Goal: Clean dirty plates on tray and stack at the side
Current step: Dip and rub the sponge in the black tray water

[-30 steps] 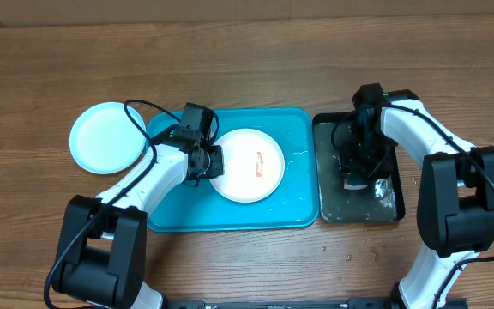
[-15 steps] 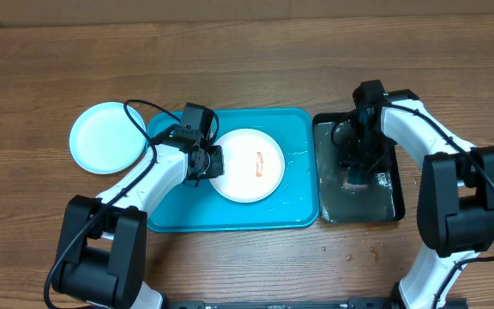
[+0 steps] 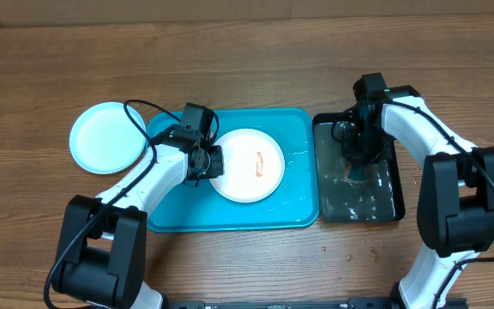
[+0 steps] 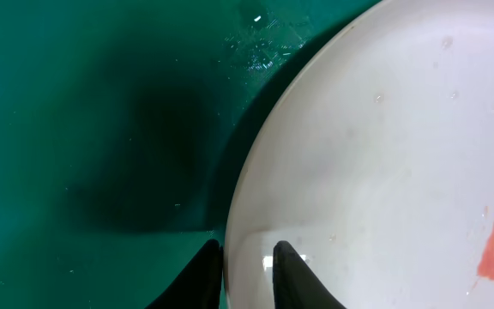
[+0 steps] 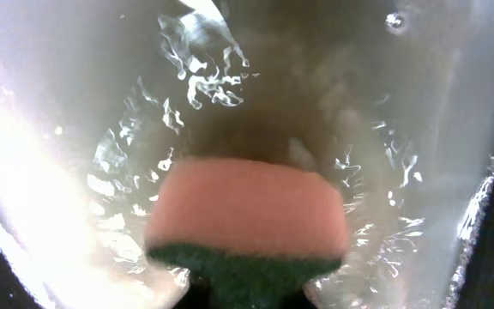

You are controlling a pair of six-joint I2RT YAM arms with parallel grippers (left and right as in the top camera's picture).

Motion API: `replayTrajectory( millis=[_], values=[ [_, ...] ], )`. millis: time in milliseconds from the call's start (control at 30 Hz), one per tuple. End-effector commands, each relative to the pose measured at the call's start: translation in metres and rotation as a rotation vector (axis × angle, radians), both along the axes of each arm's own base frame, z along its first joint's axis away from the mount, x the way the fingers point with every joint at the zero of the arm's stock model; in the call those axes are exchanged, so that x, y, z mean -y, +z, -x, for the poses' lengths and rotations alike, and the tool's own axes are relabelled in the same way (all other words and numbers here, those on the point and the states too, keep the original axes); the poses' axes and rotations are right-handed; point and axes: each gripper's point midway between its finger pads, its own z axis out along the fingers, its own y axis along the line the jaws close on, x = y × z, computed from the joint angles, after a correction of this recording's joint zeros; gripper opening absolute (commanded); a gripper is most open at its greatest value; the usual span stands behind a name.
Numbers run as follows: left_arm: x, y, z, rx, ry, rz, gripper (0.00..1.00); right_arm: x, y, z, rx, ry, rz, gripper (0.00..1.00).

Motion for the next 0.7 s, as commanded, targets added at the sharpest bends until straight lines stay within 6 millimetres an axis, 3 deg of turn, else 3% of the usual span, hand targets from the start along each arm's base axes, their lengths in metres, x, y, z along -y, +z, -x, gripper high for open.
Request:
replayTrajectory(
  millis=[0, 133, 333, 667],
  values=[
    [-0.002, -0.008, 0.005, -0.021, 0.006, -0.014, 0.23, 0.001, 0.015, -0.011, 0.047, 0.0, 0.005, 0.63],
    [-0.002, -0.008, 0.005, -0.021, 0.006, -0.014, 0.23, 0.001, 0.016, -0.006, 0.024, 0.0, 0.007, 0.61],
    [-0.002, -0.008, 0.005, -0.021, 0.006, -0.014, 0.23, 0.002, 0.016, 0.0, 0.003, 0.0, 0.01, 0.36],
    [-0.001, -0.007, 0.005, -0.019, 0.006, -0.013, 0.25, 0.002, 0.016, 0.001, -0.001, 0.0, 0.009, 0.4]
  ],
)
